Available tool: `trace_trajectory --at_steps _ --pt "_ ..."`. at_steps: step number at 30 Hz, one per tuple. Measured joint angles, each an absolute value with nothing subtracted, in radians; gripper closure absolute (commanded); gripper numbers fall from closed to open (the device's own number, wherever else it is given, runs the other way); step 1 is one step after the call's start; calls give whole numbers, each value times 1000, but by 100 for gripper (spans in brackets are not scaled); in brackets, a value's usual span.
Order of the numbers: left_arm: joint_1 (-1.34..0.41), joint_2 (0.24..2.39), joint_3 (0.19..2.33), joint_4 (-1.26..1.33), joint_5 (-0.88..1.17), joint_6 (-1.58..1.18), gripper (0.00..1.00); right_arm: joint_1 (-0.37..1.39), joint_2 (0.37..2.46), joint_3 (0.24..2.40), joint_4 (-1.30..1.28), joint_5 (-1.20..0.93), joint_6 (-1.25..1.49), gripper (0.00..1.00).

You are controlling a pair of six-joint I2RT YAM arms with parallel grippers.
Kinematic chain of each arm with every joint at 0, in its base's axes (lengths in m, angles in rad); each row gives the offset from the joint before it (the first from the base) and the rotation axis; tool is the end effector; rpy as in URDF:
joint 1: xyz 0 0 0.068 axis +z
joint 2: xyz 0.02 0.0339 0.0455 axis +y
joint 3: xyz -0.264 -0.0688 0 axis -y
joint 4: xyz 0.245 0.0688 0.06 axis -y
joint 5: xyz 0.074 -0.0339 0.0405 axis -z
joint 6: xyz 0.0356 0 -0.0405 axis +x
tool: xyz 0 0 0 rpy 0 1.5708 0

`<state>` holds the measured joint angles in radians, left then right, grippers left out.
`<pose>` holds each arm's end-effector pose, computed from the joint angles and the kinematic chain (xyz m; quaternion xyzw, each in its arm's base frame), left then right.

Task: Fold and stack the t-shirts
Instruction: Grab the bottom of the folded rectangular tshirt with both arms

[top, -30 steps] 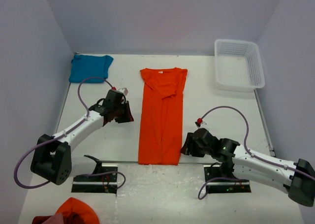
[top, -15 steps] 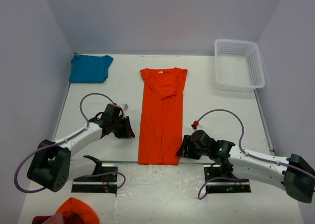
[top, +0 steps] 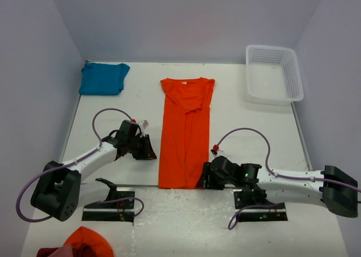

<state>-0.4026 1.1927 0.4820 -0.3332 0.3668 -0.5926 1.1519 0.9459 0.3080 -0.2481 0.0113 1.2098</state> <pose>0.1802 -0.0906 0.1518 -0.0428 0.9495 -0.2769 0.1409 0.0685 0.1528 0.1450 0.0292 0.9415 0.3085 0.1325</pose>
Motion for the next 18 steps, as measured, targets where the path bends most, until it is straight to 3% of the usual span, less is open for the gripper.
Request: trace_trajectory --at_steps 10,18 --pt "-408 1193 482 -324 386 -593 71 1267 996 334 -258 107 1294 48" --pt "-457 1193 522 -331 400 -592 95 1283 1016 483 -459 183 1303 47"
